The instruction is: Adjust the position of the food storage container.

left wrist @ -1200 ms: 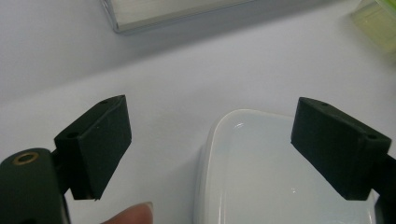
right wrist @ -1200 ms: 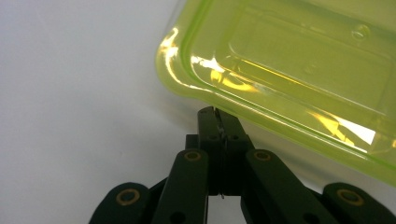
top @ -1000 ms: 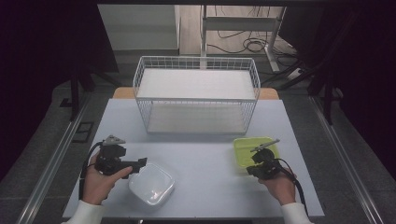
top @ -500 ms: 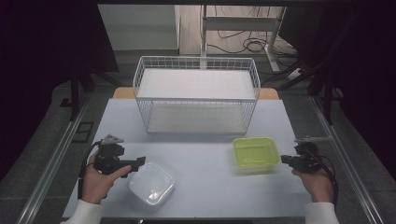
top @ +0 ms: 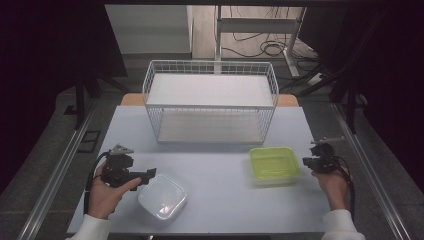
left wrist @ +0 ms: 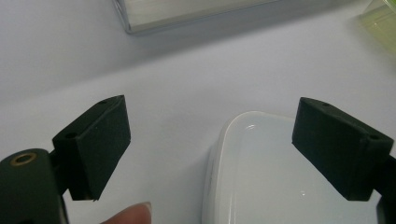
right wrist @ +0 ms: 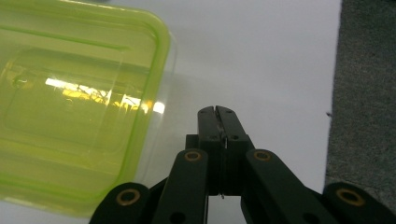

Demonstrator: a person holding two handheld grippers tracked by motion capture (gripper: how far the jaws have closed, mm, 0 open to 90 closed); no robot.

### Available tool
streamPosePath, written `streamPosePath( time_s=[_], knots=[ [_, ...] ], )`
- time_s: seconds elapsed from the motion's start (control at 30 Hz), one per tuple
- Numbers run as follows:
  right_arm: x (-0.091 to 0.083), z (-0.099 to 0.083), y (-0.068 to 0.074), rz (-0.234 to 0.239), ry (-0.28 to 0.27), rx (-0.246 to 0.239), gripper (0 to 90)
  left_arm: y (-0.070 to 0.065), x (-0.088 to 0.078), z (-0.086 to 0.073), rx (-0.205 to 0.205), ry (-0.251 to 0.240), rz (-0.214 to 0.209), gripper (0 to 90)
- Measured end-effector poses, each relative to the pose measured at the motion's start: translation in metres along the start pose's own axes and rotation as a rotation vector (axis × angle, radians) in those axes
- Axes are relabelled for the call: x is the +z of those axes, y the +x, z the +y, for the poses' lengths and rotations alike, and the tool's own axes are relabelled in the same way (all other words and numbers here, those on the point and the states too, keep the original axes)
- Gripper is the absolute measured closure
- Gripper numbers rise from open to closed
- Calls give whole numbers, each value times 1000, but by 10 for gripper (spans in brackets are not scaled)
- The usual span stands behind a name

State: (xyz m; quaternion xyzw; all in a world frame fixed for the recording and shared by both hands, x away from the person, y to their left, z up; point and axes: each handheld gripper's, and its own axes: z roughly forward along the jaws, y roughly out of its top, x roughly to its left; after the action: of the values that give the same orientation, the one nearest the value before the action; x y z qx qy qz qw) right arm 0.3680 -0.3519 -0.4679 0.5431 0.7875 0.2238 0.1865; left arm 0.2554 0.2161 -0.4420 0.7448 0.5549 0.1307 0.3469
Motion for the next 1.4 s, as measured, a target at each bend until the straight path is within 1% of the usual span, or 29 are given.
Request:
streamPosePath(
  time_s=[0.03,0.07,0.1,0.2,0.23,0.27,0.3,0.33,0.37,0.4,0.43,0.47,0.5,0.53,0.63,0.77,0.8,0.97,1.0,1.03,1.1,1.13,1.2,1.27,1.3,1.37,1.4],
  knots=[
    [3,2,4,14,13,-16,892,1,-1,-1,-5,-4,1,116],
    [3,2,4,14,13,-16,892,1,-1,-1,-5,-4,1,116],
    [5,2,8,31,23,-30,893,2,-1,-1,-3,-1,5,116],
    [5,2,12,39,27,-43,893,2,-2,-1,-5,-3,6,116],
    [5,3,18,56,30,-56,893,1,-2,-1,-4,-4,4,116],
    [5,3,18,56,30,-56,893,1,-2,-1,-4,-4,4,116],
    [6,4,25,71,35,-74,893,0,-2,0,3,-4,1,116],
    [6,5,30,77,34,-85,893,-1,-1,0,5,-4,-1,115],
    [6,5,30,77,34,-85,893,-1,-1,0,5,-4,-1,115],
    [6,6,38,85,42,-107,893,-1,-1,1,6,-4,-3,115],
    [6,6,41,90,43,-120,893,-2,-1,1,9,-3,-3,115],
    [6,6,41,90,43,-120,893,-2,-1,1,9,-3,-3,115],
    [7,6,47,100,54,-133,893,-2,0,1,9,-2,-4,114],
    [7,6,47,100,54,-133,893,-2,0,1,9,-2,-4,114],
    [10,5,56,122,68,-148,893,0,-1,1,6,-2,-3,114],
    [11,6,62,139,64,-143,893,0,0,1,5,-3,-3,114],
    [11,6,62,139,64,-143,893,0,0,1,5,-3,-3,114],
    [15,11,78,135,57,-180,893,-2,-1,2,13,-1,-7,114],
    [15,11,78,135,57,-180,893,-2,-1,2,13,-1,-7,114],
    [17,13,84,136,51,-194,893,-3,-2,3,14,-7,-8,114],
    [18,14,87,141,50,-197,893,-3,-3,4,17,-8,-8,114],
    [20,16,92,133,43,-214,893,-3,-3,4,16,-9,-8,114],
    [22,19,95,128,30,-224,893,-2,-3,4,16,-8,-11,114],
    [24,22,99,123,19,-228,893,-2,-2,5,19,-7,-14,114],
    [25,23,101,131,13,-225,893,-2,-2,5,19,-8,-16,114],
    [27,26,105,127,11,-235,893,-1,-1,5,19,-7,-19,114],
    [27,26,105,127,11,-235,893,-1,-1,5,19,-7,-19,114]
  ],
)
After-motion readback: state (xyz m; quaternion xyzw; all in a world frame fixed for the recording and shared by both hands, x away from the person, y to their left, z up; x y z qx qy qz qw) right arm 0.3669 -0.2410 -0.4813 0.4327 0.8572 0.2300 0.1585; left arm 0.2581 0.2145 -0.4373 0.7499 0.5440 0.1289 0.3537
